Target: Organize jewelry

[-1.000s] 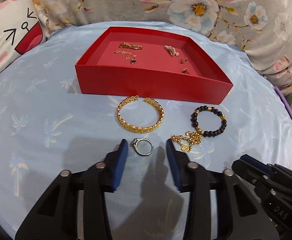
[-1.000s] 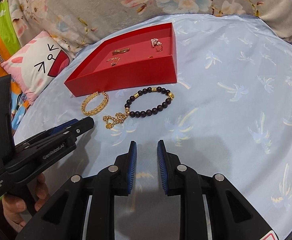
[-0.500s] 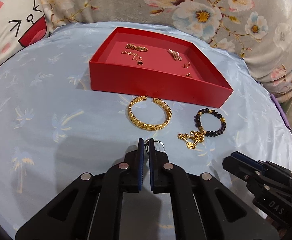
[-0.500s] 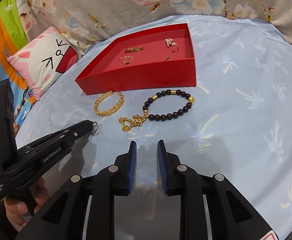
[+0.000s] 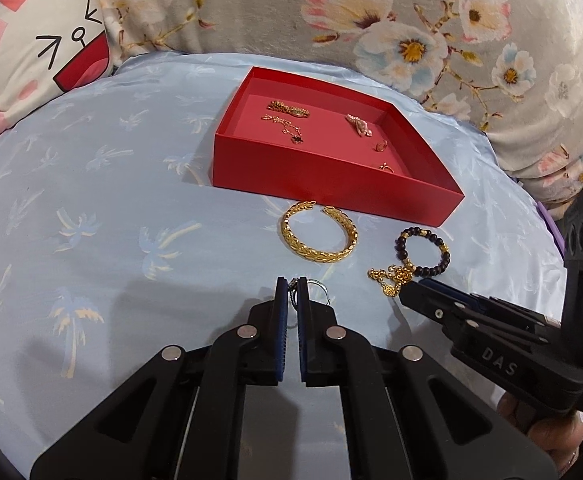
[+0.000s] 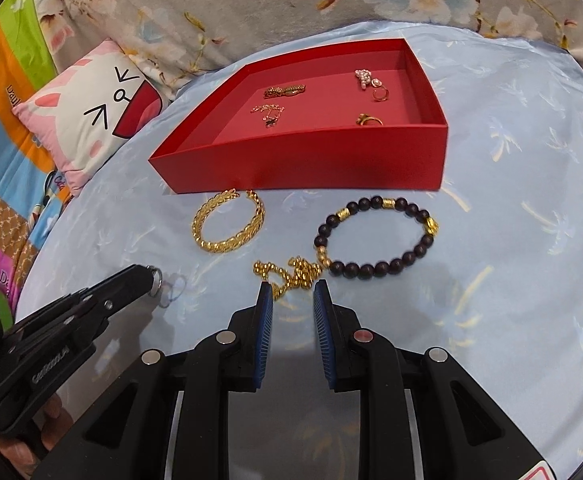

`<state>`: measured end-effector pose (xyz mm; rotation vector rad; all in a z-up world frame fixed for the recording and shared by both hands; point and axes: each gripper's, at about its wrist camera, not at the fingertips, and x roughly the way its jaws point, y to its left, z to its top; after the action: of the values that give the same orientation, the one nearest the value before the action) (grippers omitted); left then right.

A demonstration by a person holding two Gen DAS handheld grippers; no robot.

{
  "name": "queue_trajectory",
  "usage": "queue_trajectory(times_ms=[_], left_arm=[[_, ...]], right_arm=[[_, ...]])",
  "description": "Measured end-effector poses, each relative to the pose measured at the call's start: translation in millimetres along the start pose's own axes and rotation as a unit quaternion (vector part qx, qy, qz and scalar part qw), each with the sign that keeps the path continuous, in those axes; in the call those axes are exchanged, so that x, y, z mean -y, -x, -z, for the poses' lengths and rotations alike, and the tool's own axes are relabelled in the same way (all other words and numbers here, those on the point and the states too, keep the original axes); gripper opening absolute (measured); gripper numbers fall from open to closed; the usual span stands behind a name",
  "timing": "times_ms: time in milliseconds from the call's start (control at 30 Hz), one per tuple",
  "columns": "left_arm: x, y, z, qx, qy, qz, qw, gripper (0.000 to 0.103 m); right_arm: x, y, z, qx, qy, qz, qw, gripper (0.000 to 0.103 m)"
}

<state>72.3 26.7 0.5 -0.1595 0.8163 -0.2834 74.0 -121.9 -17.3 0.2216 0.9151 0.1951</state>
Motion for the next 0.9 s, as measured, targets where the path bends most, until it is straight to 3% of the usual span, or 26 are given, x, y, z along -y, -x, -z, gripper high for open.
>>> queue_trajectory(times_ms=[167,333,467,733,900], left_arm=[[-1,0,0,0.001,-0.001,-0.002,1.0,0.004],[-2,-1,1,-0.002,0.002,0.001,1.0,0.004],[-4,-1,2,-0.003,0.008,0.002,1.0,0.004],[-4,14,-7,0.013,0.007,0.004,0.9999,0.004],[1,32,-29,0.033,-0.007,0.009,0.9994,0.004]], right_arm=[[-2,-8,-8,0.003,0.006,0.007,1.0,0.022],[-6,-8,-7,0.009,0.024,0.029,0.999,0.007],[-3,-2,-7,0.018,0.021,0.031,0.999,0.003],[-7,40,-18,0.06,0.015,0.007,0.998,0.003],[-15,79,-46,0.095,0.034,-0.008,0.995,0.003]])
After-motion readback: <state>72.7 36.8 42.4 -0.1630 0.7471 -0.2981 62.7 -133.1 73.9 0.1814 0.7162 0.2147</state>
